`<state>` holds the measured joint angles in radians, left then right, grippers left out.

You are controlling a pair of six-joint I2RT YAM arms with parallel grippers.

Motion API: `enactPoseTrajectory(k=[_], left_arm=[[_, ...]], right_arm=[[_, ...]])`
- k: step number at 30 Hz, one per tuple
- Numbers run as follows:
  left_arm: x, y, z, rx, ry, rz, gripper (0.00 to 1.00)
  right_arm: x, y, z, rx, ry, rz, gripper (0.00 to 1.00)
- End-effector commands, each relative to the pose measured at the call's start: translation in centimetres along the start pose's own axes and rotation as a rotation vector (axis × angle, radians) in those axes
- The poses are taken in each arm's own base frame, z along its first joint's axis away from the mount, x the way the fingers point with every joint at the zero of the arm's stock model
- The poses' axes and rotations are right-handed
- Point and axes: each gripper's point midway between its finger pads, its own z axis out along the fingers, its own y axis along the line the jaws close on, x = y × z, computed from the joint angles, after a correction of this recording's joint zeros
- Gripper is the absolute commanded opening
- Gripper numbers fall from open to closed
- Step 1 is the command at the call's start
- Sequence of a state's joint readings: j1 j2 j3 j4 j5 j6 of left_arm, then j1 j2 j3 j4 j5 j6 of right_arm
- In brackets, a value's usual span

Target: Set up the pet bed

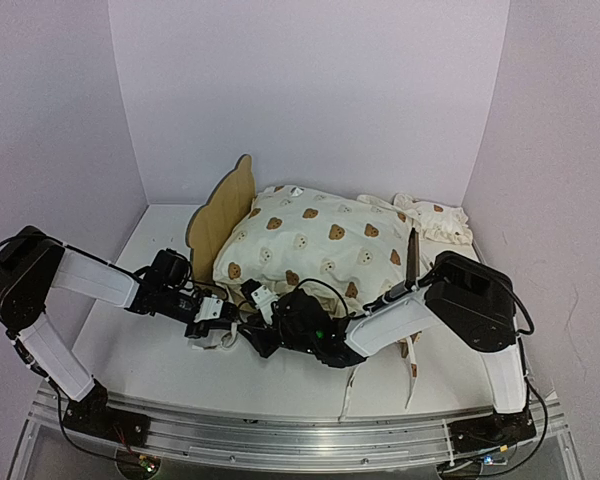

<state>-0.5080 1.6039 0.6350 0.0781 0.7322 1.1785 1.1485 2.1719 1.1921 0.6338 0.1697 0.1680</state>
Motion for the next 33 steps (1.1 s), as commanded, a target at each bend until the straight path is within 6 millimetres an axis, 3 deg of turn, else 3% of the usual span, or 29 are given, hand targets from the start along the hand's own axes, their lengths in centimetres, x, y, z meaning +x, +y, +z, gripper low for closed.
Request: enactPoseTrajectory(k=[1, 9, 15, 16, 18, 21, 28, 33], left_arm=[[-1.7, 1.4, -0.2, -0.021, -0.043, 0.042, 0.0], [-1.7, 1.2, -0.1, -0.015, -0.042, 0.043, 0.0], [-1.8, 1.5, -0.3, -0.018, -0.031, 0.033, 0.02], [-1.7, 1.6, -0.5, -0.017, -0.018, 0.019, 0.06], [-1.8, 1.9, -1.2, -0.009, 0.021, -0.025, 0.25], [-1.7, 0.8, -3.1, 0.055, 0.072, -0.09, 0.47], [0.7, -4.6, -5.8, 0.175, 0.19, -0.191, 0.57], [3.2, -4.8, -5.0, 0.14, 0.259, -0.215, 0.59]], right_arm=[[-0.9, 1.5, 0.9, -0.077, -0.016, -0.029, 0.34], [-1.2, 0.8, 1.5, -0.035, -0.028, -0.048, 0.27], [-1.0, 0.0, 1.5, -0.002, -0.028, -0.039, 0.01], [-1.1, -0.3, 1.2, 0.012, -0.029, -0.039, 0.0], [-1.5, -0.8, 0.6, 0.04, -0.03, -0.046, 0.0], [-2.3, -0.7, 0.0, 0.042, -0.029, -0.061, 0.0], [-3.5, 0.0, -0.4, 0.028, -0.046, -0.07, 0.0], [-3.7, 0.4, -0.5, 0.02, -0.048, -0.072, 0.0]])
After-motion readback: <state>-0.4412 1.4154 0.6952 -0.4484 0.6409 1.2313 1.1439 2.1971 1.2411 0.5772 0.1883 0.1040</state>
